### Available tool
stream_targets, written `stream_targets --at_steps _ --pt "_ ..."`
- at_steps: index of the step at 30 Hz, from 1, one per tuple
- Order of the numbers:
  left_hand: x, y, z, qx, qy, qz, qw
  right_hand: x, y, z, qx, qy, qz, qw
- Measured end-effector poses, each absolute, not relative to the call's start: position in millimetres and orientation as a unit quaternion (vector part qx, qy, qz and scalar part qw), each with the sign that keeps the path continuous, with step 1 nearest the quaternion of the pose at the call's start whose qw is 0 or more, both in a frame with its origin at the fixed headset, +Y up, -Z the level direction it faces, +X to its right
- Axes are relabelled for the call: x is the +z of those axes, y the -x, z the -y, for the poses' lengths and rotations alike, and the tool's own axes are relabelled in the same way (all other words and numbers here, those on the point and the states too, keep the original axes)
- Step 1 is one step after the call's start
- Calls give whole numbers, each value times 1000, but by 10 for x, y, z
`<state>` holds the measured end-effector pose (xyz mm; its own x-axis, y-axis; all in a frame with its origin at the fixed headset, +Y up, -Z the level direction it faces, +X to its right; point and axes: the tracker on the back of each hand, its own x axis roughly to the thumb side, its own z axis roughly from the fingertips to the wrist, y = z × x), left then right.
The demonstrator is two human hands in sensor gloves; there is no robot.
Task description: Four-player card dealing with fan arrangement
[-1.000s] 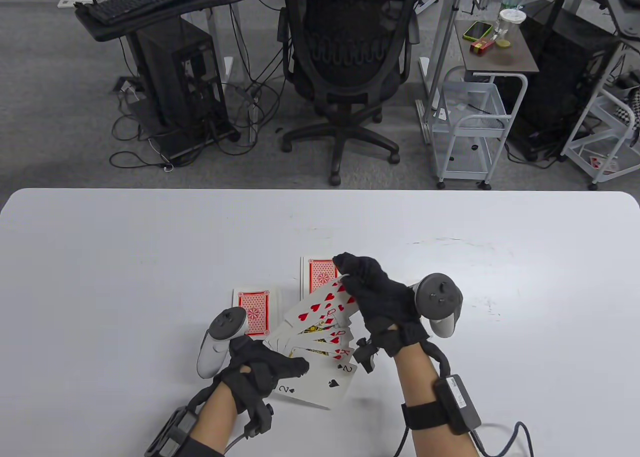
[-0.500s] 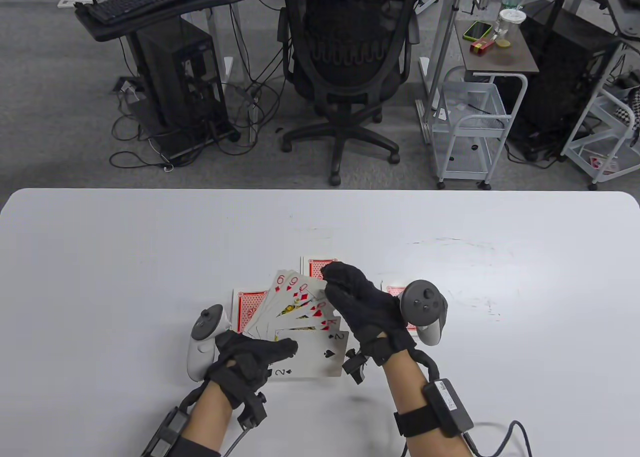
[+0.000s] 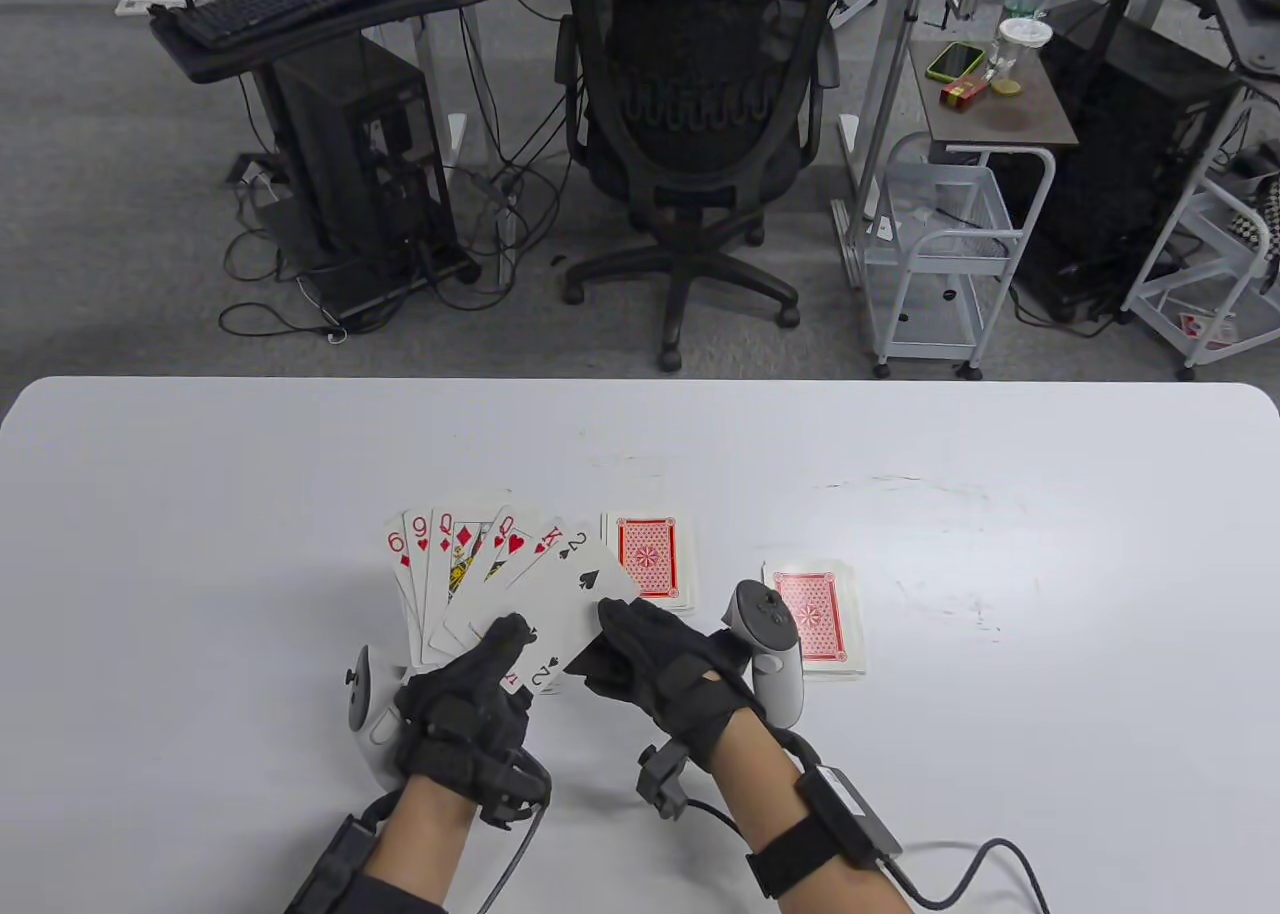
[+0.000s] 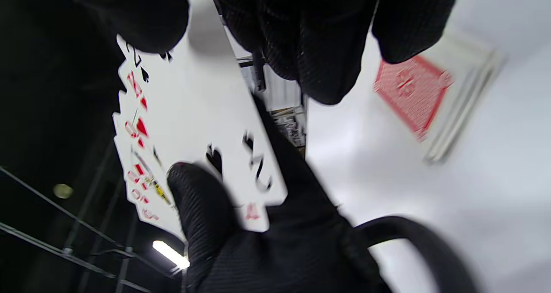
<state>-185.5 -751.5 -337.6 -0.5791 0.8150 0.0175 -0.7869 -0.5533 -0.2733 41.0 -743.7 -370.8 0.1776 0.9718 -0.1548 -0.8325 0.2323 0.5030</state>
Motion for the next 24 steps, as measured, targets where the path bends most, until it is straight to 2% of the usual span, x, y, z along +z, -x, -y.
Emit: stream_targets --at_steps 3,5,7,11,12,15,20,24 --pt "-3351 1717 7530 862 86 134 480 -3696 -397 7336 620 -167 -171 747" --pt "-3339 1648 7548 859 112 137 481 -3712 -440 7291 626 -168 -141 748" --pt "-3337 1596 7564 855 137 132 482 -3734 -493 7256 634 -183 -129 740" --pt "-3328 1504 7633 813 178 126 541 -3768 -558 7210 632 -202 -110 740" --pt "-3328 1488 7638 809 187 125 542 -3770 -567 7209 630 -200 -108 743" --pt "-3341 1467 7644 808 199 120 542 -3774 -597 7208 624 -189 -101 752" --pt "-3382 1497 7660 776 234 119 573 -3759 -686 7160 619 -167 -104 760" --pt "-3411 1584 7693 741 210 79 633 -3755 -821 7063 646 -164 -76 742"
